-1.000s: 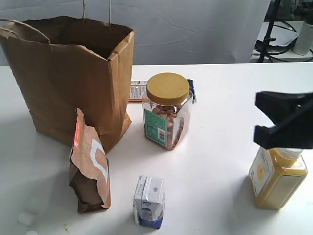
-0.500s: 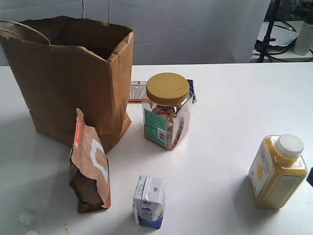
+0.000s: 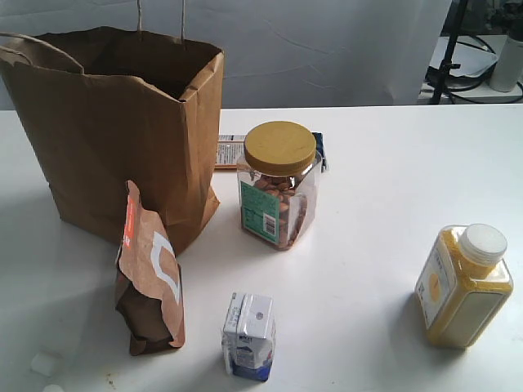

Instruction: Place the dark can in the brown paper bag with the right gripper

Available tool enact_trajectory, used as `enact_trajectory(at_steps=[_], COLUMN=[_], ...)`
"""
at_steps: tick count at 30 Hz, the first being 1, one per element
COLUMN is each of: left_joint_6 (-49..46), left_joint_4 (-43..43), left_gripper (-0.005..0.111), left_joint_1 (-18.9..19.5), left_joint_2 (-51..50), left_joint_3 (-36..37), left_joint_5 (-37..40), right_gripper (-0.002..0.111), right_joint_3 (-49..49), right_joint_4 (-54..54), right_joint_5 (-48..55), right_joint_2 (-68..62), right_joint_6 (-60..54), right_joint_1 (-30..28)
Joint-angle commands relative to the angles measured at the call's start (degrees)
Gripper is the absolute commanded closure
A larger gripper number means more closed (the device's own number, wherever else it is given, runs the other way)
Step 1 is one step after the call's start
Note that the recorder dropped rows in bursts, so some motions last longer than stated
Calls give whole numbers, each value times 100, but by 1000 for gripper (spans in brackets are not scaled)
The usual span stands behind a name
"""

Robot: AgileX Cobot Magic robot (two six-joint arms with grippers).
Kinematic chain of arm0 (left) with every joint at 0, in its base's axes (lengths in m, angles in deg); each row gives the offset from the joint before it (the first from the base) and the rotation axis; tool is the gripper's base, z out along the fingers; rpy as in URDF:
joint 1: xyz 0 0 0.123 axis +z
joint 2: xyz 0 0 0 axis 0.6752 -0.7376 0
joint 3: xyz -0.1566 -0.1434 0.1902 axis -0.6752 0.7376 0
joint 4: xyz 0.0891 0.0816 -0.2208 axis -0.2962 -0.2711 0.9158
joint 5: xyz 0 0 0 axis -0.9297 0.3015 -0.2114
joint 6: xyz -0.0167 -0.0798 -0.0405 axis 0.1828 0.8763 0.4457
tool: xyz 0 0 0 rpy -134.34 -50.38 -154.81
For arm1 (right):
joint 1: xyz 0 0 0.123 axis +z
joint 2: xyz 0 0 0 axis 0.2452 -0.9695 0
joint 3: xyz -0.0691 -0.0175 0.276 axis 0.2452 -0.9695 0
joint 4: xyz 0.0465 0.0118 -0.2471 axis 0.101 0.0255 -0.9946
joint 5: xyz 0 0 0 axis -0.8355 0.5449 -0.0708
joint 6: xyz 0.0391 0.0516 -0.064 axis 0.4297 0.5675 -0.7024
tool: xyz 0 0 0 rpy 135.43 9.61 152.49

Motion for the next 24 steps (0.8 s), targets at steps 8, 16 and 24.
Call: enact_trajectory(at_steps=[8,16,24], left_joint_6=[13,13,13], left_joint_4=[-15,-15,-15], left_gripper=[107,107,107], left_joint_1=[-32,-32,-32], left_joint_2=[20,20,20], left_joint_3=[20,20,20], left_joint_5=[-30,-30,-30], right_gripper=[108,108,108], right_joint_3=[-23,-23,-23], right_joint_4=[-510,-510,-510], right_joint_5=[930,1018,1016], right_joint_2=[974,974,974], right_joint_6=[224,236,236], right_joint_1=[-335,-363,-363])
